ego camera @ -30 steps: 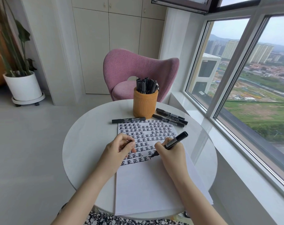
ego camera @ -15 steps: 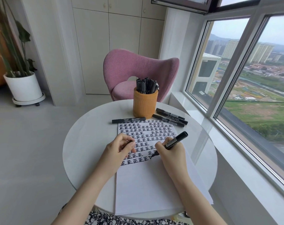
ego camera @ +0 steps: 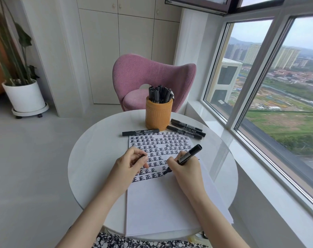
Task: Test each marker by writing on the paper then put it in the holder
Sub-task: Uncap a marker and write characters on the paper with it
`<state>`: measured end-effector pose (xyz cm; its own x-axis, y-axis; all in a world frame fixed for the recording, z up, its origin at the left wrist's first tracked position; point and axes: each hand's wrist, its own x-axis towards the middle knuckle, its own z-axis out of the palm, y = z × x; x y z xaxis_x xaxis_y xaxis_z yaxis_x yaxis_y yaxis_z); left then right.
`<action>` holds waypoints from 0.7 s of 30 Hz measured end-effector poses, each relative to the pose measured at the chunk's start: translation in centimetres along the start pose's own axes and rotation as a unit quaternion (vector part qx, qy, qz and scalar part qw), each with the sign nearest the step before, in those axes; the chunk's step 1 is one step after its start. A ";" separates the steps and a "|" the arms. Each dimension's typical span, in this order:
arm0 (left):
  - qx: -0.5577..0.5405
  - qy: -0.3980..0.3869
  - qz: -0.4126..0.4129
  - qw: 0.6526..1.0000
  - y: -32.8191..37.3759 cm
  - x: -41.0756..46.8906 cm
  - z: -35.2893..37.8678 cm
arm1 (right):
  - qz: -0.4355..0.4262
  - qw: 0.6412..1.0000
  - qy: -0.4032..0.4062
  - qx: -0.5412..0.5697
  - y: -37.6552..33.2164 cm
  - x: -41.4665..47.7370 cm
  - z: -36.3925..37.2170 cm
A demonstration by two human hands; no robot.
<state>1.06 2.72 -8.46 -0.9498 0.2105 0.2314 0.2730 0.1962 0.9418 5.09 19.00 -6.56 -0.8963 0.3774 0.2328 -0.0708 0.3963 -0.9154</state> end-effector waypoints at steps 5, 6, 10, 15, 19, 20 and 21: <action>-0.003 0.001 -0.003 1.000 0.0 0.0 0.0 | 0.005 1.000 -0.004 -0.006 0.0 0.0 -0.1; -0.003 0.001 -0.003 1.000 0.1 0.0 0.0 | 0.004 1.000 -0.003 -0.005 0.0 0.0 -0.1; -0.004 0.002 0.000 1.000 0.2 -0.1 0.1 | 0.004 1.000 0.001 0.009 0.0 0.0 -0.2; -0.004 0.000 0.000 1.000 0.3 -0.1 0.0 | 0.000 1.000 -0.007 0.004 0.1 -0.1 -0.1; 0.000 0.000 0.001 1.000 0.4 -0.1 0.0 | 0.001 1.000 -0.017 -0.006 0.2 0.0 0.0; -0.001 0.000 0.000 1.000 0.4 -0.1 0.0 | 0.000 1.000 -0.017 -0.006 0.2 0.0 0.0; -0.003 -0.001 -0.001 1.000 0.4 -0.1 0.1 | 0.000 1.000 -0.016 -0.005 0.2 0.0 0.0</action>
<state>1.27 2.83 -8.11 -0.9499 0.2119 0.2299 0.2711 0.1916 0.9433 5.09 19.08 -6.70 -0.9103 0.3494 0.2221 -0.0671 0.4049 -0.9119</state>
